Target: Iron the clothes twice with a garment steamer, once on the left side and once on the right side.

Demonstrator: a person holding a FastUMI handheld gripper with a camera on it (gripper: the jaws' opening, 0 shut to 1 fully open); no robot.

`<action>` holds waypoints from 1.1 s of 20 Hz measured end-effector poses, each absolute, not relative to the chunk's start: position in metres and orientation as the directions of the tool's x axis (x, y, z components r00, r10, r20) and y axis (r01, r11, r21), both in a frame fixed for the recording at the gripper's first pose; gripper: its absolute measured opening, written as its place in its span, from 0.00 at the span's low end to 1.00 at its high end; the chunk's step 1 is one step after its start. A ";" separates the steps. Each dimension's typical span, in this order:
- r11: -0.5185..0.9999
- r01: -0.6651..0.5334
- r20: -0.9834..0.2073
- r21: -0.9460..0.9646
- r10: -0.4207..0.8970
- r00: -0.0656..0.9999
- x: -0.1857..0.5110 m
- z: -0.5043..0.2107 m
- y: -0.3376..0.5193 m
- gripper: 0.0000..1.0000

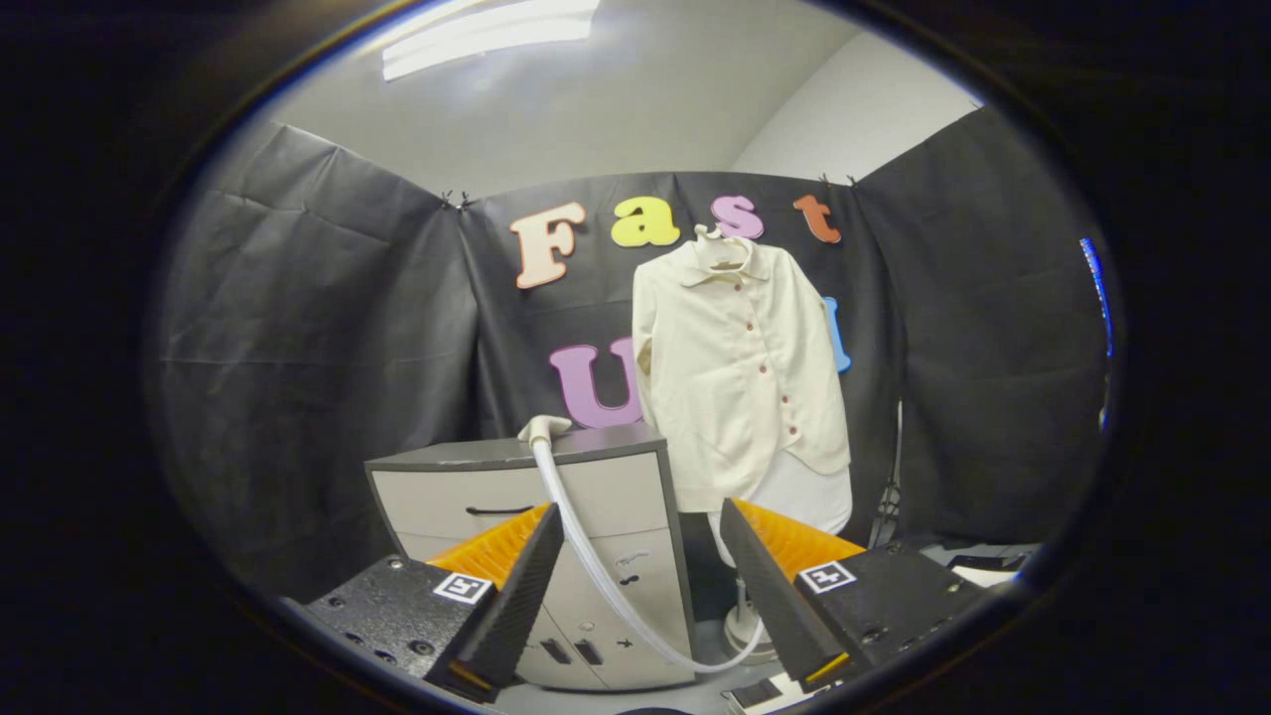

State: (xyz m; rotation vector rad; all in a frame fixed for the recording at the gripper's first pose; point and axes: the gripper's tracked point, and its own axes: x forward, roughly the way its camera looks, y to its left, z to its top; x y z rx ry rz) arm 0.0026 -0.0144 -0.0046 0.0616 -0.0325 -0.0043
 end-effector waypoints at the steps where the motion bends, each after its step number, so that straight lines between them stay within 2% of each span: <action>1: 0.998 0.002 0.033 0.060 -0.004 0.999 0.004 -0.004 -0.013 0.97; 8: 0.992 -0.089 0.045 0.085 0.086 0.995 0.044 0.014 0.034 0.96; 14: 0.963 -0.264 -0.002 0.059 0.265 0.964 0.127 0.049 0.119 0.96; 17: 0.950 -0.308 -0.076 0.046 0.311 0.947 0.186 0.051 0.149 0.96; 22: 0.922 -0.387 -0.274 0.023 0.378 0.884 0.288 0.021 0.199 0.96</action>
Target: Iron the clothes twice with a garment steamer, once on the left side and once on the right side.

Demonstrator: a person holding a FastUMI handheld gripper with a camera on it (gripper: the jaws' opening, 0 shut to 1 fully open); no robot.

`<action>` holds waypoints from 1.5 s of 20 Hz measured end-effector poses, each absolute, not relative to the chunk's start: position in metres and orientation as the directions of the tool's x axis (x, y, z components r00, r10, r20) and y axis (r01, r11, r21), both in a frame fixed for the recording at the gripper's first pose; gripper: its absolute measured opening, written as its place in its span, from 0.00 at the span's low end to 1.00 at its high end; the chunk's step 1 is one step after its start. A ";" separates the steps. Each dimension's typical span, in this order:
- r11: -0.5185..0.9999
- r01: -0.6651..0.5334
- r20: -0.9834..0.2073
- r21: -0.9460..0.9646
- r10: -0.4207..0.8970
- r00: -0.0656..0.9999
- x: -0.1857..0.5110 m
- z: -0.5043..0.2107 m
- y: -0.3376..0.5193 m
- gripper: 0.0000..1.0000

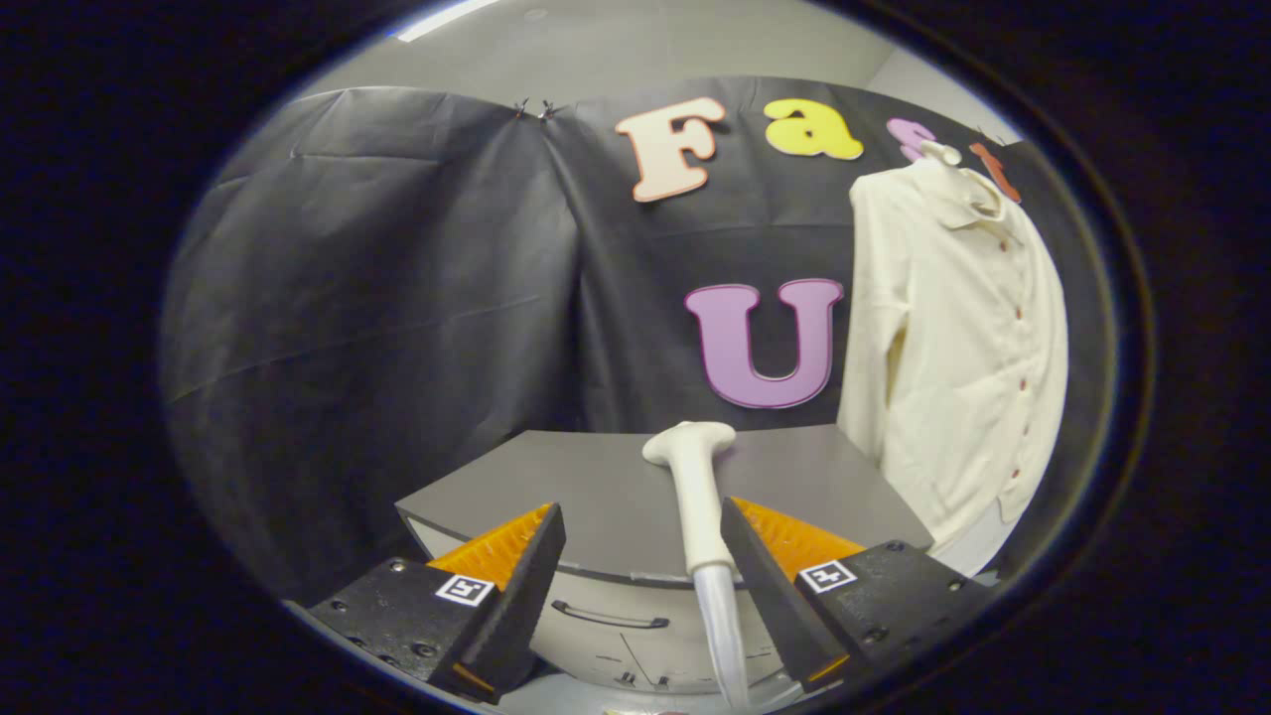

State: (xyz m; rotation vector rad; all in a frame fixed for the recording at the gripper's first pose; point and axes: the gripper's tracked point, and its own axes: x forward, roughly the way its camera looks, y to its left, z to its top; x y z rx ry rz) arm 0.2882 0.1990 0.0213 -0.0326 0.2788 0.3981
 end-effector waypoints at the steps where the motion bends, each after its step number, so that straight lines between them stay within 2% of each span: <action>1: 0.926 -0.378 -0.343 -0.005 0.354 0.870 0.304 0.006 0.199 0.96; 2: 0.926 -0.376 -0.426 -0.029 0.328 0.843 0.316 -0.012 0.197 0.97; 5: 0.939 -0.325 -0.465 -0.108 0.241 0.852 0.358 -0.022 0.183 0.98; 6: 0.941 -0.321 -0.518 -0.107 0.222 0.826 0.364 -0.034 0.179 0.98; 9: 0.933 -0.360 -0.586 0.001 0.292 0.756 0.378 -0.060 0.193 0.98; 10: 0.949 -0.314 -0.627 -0.013 0.237 0.742 0.380 -0.064 0.182 0.80; 12: 0.946 -0.324 -0.611 0.026 0.272 0.743 0.393 -0.070 0.186 0.42; 13: 0.943 -0.332 -0.617 0.032 0.280 0.736 0.386 -0.071 0.185 0.42; 18: 0.939 -0.328 -0.498 0.100 0.333 0.801 0.390 -0.048 0.185 0.40; 21: 0.935 -0.339 -0.333 0.107 0.355 0.873 0.384 -0.011 0.181 0.36; 26: 0.924 -0.373 -0.167 0.080 0.381 0.909 0.362 0.028 0.171 0.34; 29: 0.938 -0.327 0.054 0.120 0.322 0.945 0.342 0.090 0.135 0.32; 30: 0.945 -0.306 0.088 0.117 0.297 0.951 0.342 0.105 0.119 0.32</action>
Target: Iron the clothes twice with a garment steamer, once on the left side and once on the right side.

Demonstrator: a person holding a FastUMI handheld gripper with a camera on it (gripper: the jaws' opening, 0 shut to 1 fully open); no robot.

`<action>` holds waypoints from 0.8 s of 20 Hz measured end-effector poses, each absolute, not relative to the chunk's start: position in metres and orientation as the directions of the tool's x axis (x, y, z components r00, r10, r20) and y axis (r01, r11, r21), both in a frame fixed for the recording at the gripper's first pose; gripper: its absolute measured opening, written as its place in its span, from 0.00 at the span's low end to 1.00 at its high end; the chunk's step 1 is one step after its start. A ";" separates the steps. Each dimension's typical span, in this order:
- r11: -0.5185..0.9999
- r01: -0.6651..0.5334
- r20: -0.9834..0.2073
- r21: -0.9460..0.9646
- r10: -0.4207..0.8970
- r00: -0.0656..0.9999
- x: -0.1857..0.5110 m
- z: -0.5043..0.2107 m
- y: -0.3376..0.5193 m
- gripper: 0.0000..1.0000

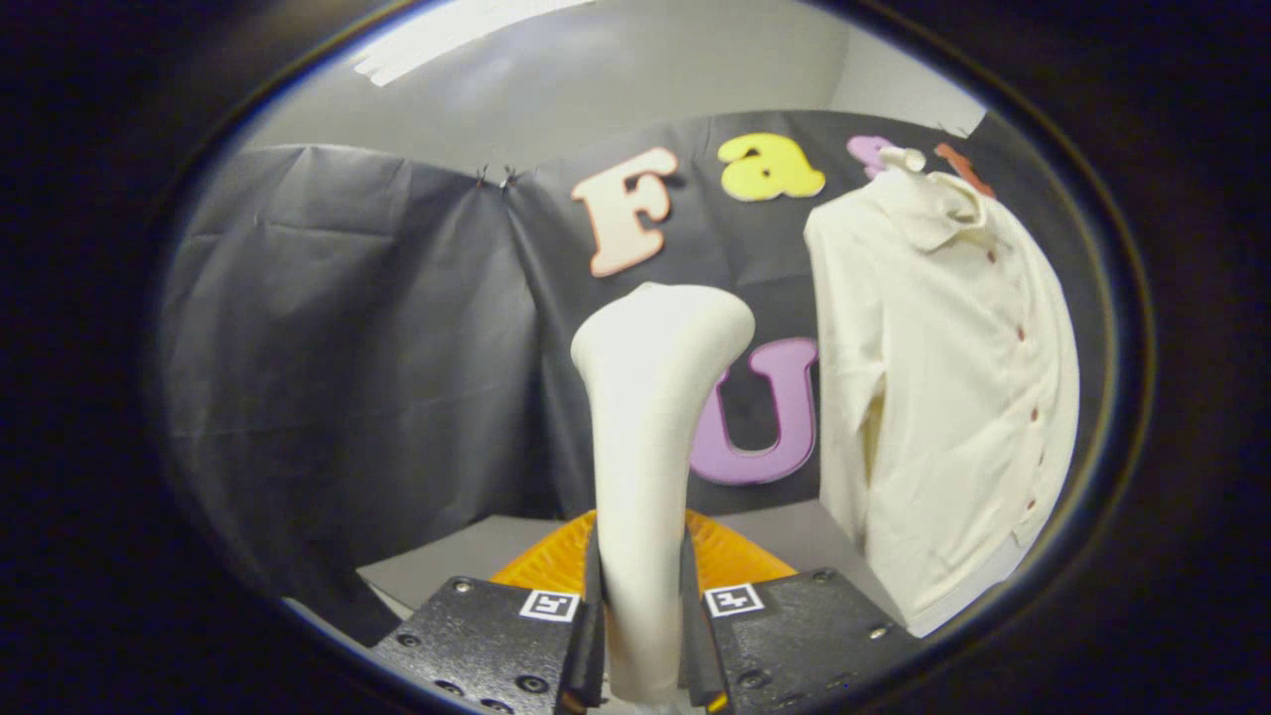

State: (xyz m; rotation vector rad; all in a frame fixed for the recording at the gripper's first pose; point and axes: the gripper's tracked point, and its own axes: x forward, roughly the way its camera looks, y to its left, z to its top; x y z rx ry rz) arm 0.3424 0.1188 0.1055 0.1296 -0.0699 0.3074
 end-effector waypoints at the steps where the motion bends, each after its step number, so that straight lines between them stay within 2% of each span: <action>1: 0.952 -0.281 0.099 0.120 0.270 0.958 0.344 0.116 0.100 0.32; 9: 0.992 0.025 0.077 0.121 -0.034 0.996 0.420 0.132 -0.084 0.32; 12: 0.982 -0.034 0.075 0.183 0.021 0.997 0.434 0.124 -0.095 0.32; 16: 0.984 -0.046 0.033 0.170 0.041 0.999 0.436 0.092 -0.098 0.32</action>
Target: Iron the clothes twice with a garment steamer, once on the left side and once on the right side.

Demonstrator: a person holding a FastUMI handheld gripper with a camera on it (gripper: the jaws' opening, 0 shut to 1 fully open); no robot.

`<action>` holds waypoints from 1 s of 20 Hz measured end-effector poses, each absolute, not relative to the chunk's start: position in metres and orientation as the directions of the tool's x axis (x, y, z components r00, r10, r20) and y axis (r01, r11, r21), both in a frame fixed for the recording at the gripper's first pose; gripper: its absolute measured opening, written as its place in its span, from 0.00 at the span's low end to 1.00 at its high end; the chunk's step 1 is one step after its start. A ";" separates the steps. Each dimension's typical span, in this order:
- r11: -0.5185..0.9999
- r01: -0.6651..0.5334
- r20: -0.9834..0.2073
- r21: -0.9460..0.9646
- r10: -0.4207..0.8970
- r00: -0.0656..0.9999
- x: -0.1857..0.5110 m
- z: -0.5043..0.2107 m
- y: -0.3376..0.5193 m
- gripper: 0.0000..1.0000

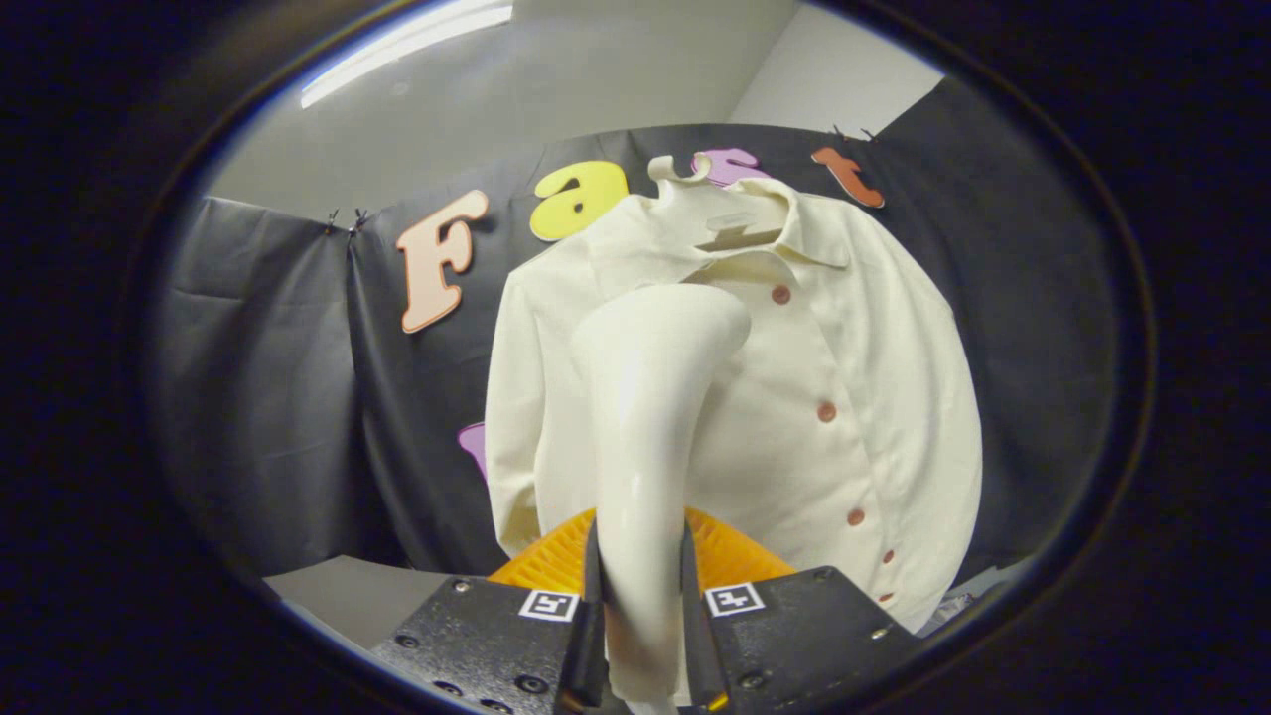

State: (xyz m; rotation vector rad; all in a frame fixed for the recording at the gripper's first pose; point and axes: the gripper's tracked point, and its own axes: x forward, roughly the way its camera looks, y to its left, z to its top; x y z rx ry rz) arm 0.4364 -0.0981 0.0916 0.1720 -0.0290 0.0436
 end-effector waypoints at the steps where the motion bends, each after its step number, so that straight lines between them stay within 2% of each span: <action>1: 0.986 -0.047 0.015 0.159 0.045 0.999 0.435 0.081 -0.099 0.32; 15: 0.989 -0.078 -0.204 0.129 0.104 0.973 0.402 -0.071 -0.106 0.32; 20: 0.980 -0.086 -0.264 0.177 0.132 0.955 0.389 -0.128 -0.109 0.33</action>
